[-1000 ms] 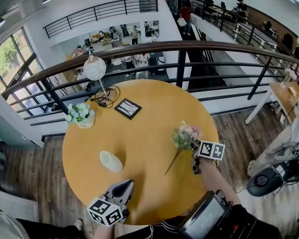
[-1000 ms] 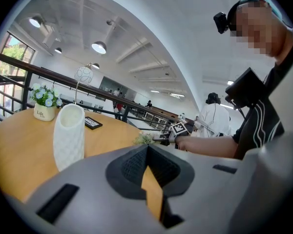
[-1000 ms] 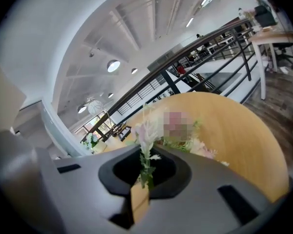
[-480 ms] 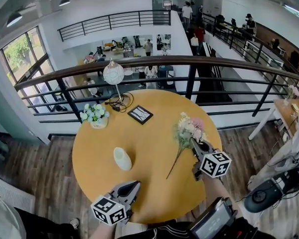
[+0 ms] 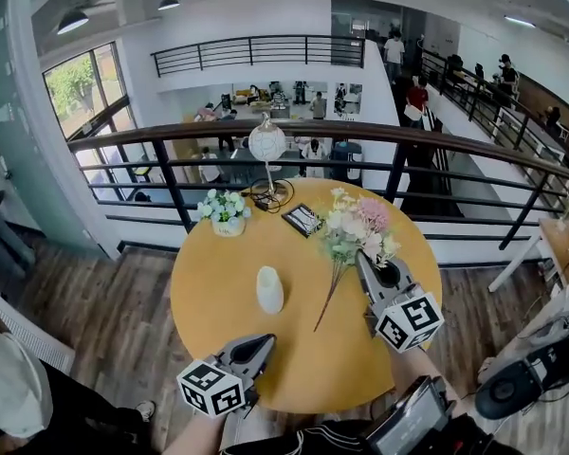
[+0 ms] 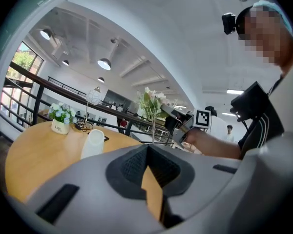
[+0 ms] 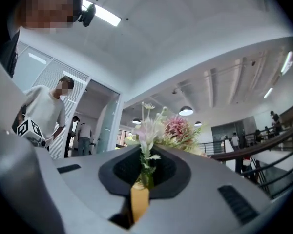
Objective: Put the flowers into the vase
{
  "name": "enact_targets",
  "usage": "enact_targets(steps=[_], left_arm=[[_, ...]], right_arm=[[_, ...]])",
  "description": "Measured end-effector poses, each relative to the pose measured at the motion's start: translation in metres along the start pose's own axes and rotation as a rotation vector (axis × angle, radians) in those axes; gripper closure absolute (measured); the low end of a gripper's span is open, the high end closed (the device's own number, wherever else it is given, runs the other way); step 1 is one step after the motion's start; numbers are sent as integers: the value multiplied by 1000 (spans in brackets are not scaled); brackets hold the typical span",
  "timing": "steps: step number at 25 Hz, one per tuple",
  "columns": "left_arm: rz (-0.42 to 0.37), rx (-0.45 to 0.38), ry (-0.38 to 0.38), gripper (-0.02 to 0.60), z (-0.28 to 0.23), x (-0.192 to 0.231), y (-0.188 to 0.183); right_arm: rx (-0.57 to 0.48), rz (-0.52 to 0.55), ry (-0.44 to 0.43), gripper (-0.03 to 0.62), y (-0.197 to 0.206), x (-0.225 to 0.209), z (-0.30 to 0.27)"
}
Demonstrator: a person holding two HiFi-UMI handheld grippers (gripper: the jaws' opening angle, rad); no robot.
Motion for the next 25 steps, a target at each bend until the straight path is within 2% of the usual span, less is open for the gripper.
enact_targets(steps=[5, 13, 15, 18, 22, 25], left_arm=[[-24, -26, -33, 575, 19, 5, -18], [-31, -42, -68, 575, 31, 18, -24], [-34, -34, -71, 575, 32, 21, -24], [-30, -26, -80, 575, 32, 27, -25], [-23, -22, -92, 575, 30, 34, -23], [-11, -15, -108, 575, 29, 38, -22]], right_arm=[[-85, 107, -91, 566, -25, 34, -42], [-172, 260, -188, 566, -31, 67, -94], [-224, 294, -207, 566, -34, 76, -107], [-324, 311, -238, 566, -39, 89, -125], [-354, 325, -251, 566, -27, 96, -140], [-369, 294, -252, 566, -16, 100, -145]])
Point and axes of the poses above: the fingertips, and each gripper's own axes: z backward along the fingers, x to its left, y out of its underside, the point moved 7 cm from there along z, backward along the fingers, and after that the axes turned 9 degrees about -x, right-handed, at the moved point
